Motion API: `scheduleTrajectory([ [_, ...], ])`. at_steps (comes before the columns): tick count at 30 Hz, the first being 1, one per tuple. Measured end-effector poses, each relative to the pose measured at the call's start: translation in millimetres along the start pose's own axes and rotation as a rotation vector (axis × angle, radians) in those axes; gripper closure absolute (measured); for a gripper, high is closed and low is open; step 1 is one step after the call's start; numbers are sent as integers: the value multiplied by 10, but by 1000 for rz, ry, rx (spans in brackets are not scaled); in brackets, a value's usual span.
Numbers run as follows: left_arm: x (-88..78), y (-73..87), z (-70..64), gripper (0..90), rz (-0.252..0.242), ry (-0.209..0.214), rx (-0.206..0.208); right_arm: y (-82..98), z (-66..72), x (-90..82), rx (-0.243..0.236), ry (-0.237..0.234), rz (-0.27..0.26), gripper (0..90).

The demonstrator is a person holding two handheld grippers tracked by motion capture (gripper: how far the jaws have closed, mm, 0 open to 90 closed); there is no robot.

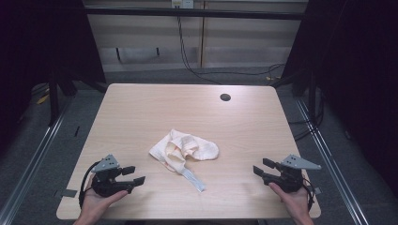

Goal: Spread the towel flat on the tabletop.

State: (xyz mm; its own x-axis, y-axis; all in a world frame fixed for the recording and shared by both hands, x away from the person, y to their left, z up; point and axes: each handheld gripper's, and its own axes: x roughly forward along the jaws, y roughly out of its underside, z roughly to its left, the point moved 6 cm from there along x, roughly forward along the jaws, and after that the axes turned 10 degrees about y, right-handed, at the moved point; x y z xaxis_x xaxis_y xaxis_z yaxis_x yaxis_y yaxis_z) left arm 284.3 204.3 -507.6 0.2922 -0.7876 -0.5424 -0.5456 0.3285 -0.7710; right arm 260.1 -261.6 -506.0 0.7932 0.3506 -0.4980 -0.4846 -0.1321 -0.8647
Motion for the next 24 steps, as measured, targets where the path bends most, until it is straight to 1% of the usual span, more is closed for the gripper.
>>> scheduleTrajectory([
  [1, 0, 0, 0, 379, 0, 0, 0, 0, 0, 0, 0, 0, 0, 445],
  [2, 8, -25, -4, 379, -2, -4, 2, 35, 18, 33, -15, -10, 37, 436],
  [3, 8, -25, -4, 382, -2, -4, 2, 40, 27, 36, -13, -17, 46, 430],
  [4, 13, -44, -13, 382, -7, 1, 4, 40, 27, 36, -13, -17, 46, 430],
  [5, 27, -61, -19, 464, -7, 22, -7, 33, 34, 49, -9, -35, 46, 415],
  [6, 27, -61, -19, 475, -7, 22, -7, 33, 34, 49, -9, -35, 46, 415],
  [7, 43, -63, -17, 476, 4, 10, -6, 28, 50, 46, -14, -54, 50, 425],
  [8, 57, -63, -18, 476, 13, 8, -2, 28, 50, 46, -14, -54, 50, 425],
  [9, 78, -65, -48, 470, 19, 20, 12, 42, 86, 64, -11, -102, 72, 438],
  [10, 78, -65, -48, 461, 19, 20, 12, 42, 86, 64, -11, -102, 72, 438],
  [11, 80, -80, -92, 458, 20, 29, 32, 60, 126, 96, -38, -116, 102, 447],
  [12, 80, -89, -110, 458, 19, 37, 36, 62, 150, 108, -52, -121, 112, 450],
  [13, 80, -89, -110, 462, 19, 37, 36, 58, 164, 115, -60, -125, 114, 456],
  [14, 78, -104, -138, 476, 11, 40, 43, 47, 190, 115, -57, -134, 114, 457],
  [16, 86, -137, -190, 512, 12, 44, 67, 30, 226, 108, -72, -139, 112, 468],
  [17, 86, -137, -190, 539, 12, 44, 67, 30, 226, 108, -72, -139, 112, 468],
  [19, 104, -168, -224, 554, 20, 44, 96, 4, 280, 81, -86, -148, 107, 478],
  [20, 118, -195, -245, 616, 25, 48, 117, -31, 338, 64, -91, -159, 97, 493],
  [21, 118, -195, -245, 642, 25, 48, 117, -43, 364, 70, -93, -168, 100, 505],
  [22, 142, -231, -252, 666, 29, 55, 130, -57, 390, 79, -101, -174, 102, 516],
  [24, 176, -276, -240, 708, 32, 51, 140, -85, 426, 109, -104, -180, 100, 530],
])
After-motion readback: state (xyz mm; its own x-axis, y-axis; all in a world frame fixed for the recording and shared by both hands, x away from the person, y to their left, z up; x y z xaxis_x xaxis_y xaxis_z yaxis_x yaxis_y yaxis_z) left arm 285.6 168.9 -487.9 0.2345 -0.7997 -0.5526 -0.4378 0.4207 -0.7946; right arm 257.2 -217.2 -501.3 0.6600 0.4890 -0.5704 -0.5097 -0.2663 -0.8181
